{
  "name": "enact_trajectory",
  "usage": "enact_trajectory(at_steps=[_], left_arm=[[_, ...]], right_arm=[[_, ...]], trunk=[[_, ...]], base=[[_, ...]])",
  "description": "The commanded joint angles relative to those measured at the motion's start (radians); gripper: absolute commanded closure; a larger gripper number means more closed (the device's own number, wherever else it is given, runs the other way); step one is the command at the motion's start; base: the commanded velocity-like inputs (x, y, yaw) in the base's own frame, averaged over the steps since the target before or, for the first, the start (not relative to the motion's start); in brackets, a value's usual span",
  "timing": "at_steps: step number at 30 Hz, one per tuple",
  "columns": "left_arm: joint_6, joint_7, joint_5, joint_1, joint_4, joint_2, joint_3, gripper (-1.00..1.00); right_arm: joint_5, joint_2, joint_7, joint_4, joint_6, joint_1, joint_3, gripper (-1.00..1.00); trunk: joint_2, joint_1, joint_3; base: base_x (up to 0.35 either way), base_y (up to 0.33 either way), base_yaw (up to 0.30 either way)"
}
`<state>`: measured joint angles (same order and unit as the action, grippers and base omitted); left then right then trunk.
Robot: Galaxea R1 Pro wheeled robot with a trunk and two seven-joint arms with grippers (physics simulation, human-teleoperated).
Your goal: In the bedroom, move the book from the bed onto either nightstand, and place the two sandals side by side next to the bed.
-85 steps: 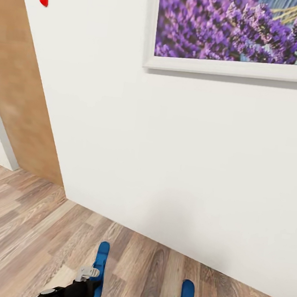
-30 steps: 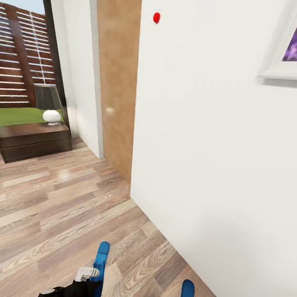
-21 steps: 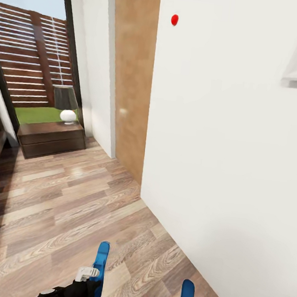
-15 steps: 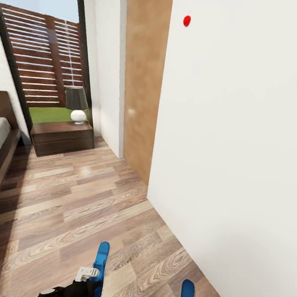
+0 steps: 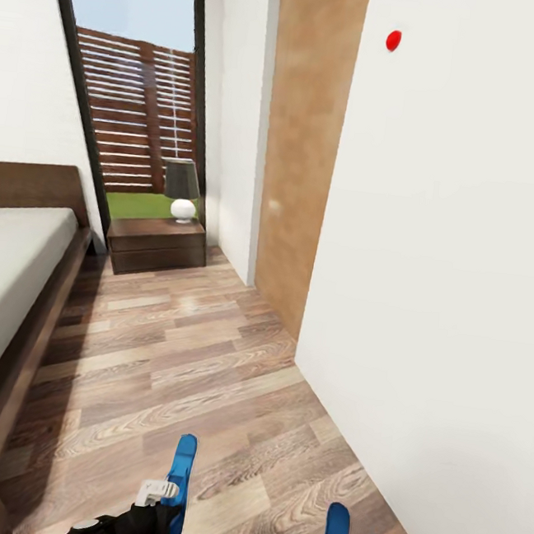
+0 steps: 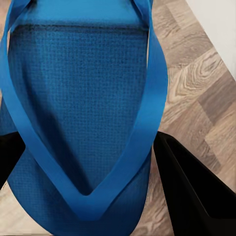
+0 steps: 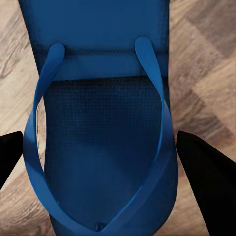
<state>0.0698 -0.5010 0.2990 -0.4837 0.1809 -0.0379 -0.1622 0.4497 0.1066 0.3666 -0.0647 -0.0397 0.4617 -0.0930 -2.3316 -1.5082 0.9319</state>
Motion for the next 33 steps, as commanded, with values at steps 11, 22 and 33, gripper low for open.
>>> enact_trajectory(at_steps=[11, 22, 33], left_arm=[[0.005, -0.002, 0.006, -0.001, -0.001, 0.000, -0.008, 1.00], [0.005, -0.002, 0.006, -0.001, -0.001, 0.000, -0.008, 1.00], [0.005, -0.002, 0.006, -0.001, -0.001, 0.000, -0.008, 1.00]], right_arm=[[0.011, 0.001, 0.002, -0.001, -0.005, 0.000, -0.008, 1.00], [0.011, 0.000, 0.003, -0.001, -0.004, 0.000, -0.007, 1.00], [0.011, 0.001, 0.003, -0.001, -0.005, 0.000, -0.007, 1.00]], trunk=[[0.000, 0.000, 0.004], [0.000, 0.000, 0.011], [0.000, 0.000, 0.024]], base=[[0.000, 0.000, 0.285], [0.000, 0.000, 0.161], [0.000, 0.000, 0.003]])
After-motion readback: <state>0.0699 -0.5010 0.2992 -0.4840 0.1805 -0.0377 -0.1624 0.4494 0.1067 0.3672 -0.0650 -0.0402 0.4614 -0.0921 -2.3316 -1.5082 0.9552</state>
